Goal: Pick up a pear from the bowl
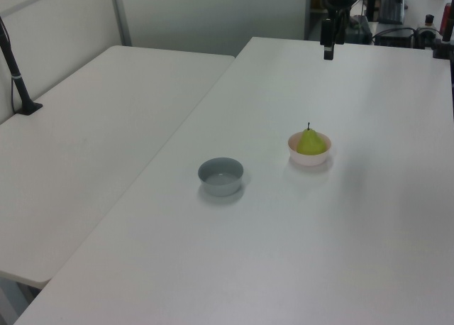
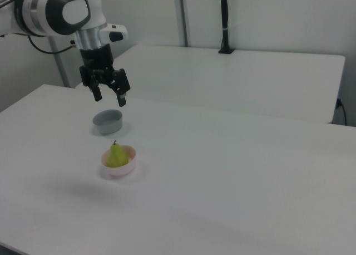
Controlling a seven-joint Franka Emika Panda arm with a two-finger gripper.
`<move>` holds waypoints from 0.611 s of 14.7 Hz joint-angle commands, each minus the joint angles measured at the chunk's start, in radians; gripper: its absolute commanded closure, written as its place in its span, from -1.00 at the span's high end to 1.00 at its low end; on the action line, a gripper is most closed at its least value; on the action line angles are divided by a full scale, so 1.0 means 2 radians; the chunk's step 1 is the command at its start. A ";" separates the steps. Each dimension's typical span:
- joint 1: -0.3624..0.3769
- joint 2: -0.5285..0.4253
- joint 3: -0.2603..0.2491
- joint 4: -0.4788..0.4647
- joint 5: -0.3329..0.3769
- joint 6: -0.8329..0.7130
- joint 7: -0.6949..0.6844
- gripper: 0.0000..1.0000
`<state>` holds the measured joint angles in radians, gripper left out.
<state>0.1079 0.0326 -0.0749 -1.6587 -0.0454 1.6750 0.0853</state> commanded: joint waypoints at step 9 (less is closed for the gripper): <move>0.002 0.001 -0.001 0.002 -0.006 -0.010 -0.058 1.00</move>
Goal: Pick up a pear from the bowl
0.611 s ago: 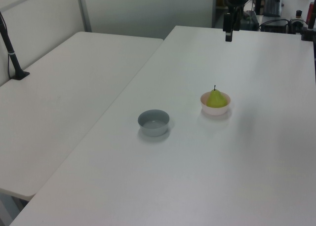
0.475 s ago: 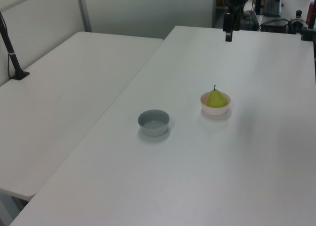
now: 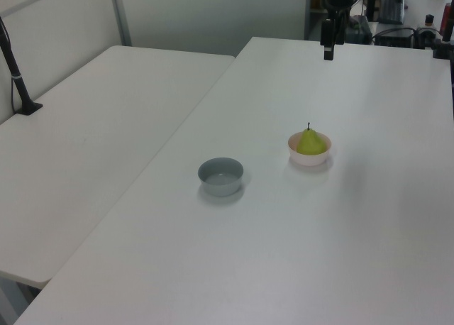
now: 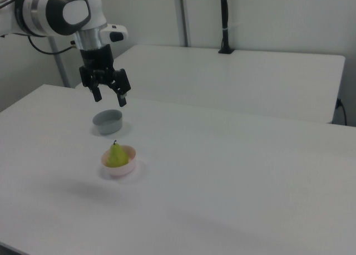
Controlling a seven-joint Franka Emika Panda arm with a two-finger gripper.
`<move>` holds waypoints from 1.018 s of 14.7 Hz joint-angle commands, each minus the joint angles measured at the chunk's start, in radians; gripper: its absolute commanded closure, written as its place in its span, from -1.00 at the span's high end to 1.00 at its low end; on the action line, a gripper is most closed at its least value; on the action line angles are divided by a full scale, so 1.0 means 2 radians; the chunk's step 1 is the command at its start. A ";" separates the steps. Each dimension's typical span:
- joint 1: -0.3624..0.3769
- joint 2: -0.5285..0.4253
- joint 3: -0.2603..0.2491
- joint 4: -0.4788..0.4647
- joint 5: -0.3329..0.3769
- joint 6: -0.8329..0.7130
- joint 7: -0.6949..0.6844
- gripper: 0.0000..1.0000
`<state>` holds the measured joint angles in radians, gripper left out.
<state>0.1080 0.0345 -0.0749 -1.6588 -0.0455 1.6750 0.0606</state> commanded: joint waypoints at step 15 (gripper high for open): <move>0.045 0.085 0.004 -0.118 -0.006 0.177 -0.126 1.00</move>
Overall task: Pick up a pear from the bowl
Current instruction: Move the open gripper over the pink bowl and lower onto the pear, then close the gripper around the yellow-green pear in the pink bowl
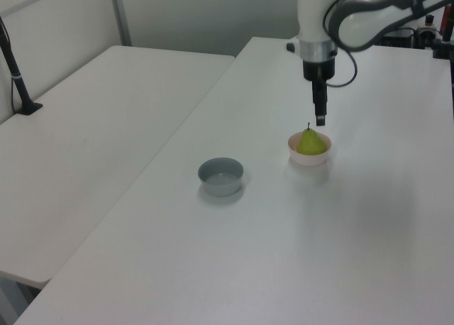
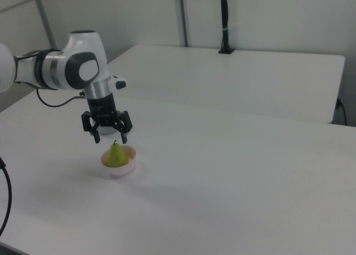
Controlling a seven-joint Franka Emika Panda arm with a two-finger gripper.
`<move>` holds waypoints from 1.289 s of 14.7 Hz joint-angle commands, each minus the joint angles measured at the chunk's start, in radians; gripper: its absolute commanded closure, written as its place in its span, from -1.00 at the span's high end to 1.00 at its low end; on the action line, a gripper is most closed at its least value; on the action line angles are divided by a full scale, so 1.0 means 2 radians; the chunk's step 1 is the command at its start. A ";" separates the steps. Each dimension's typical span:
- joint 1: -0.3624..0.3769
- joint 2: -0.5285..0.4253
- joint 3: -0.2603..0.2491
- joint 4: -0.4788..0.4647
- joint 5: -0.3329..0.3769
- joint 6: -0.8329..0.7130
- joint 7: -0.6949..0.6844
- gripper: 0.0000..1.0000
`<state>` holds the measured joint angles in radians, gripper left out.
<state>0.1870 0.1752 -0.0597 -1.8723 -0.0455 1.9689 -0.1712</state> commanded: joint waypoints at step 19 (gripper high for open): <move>0.018 0.070 -0.003 -0.010 -0.019 0.076 -0.007 0.19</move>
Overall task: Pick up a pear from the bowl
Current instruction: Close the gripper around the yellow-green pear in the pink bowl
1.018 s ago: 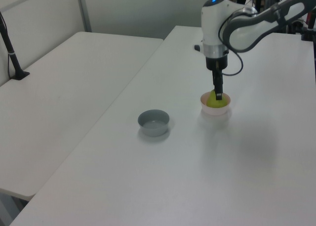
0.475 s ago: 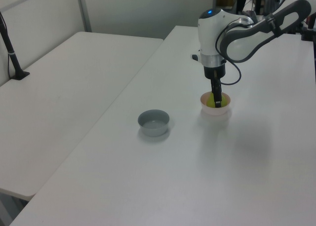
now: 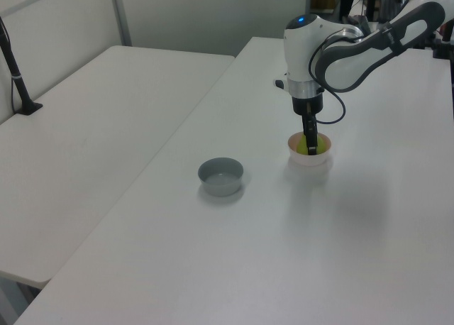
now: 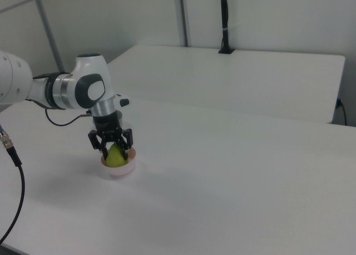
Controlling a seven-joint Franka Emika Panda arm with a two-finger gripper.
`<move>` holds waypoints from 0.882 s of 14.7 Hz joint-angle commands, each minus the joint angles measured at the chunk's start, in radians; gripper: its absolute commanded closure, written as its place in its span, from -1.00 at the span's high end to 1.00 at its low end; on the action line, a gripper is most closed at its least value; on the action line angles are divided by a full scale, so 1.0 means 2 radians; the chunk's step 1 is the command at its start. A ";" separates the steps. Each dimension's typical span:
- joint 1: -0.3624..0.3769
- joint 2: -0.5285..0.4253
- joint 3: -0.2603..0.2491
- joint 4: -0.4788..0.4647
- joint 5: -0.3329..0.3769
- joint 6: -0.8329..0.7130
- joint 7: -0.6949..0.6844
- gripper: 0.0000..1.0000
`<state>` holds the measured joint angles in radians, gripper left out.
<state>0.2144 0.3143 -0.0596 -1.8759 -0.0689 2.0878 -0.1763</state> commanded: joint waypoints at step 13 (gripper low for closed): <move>0.002 -0.055 -0.003 0.037 0.000 -0.074 0.029 0.06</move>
<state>0.2144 0.2578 -0.0598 -1.8258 -0.0689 2.0109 -0.1481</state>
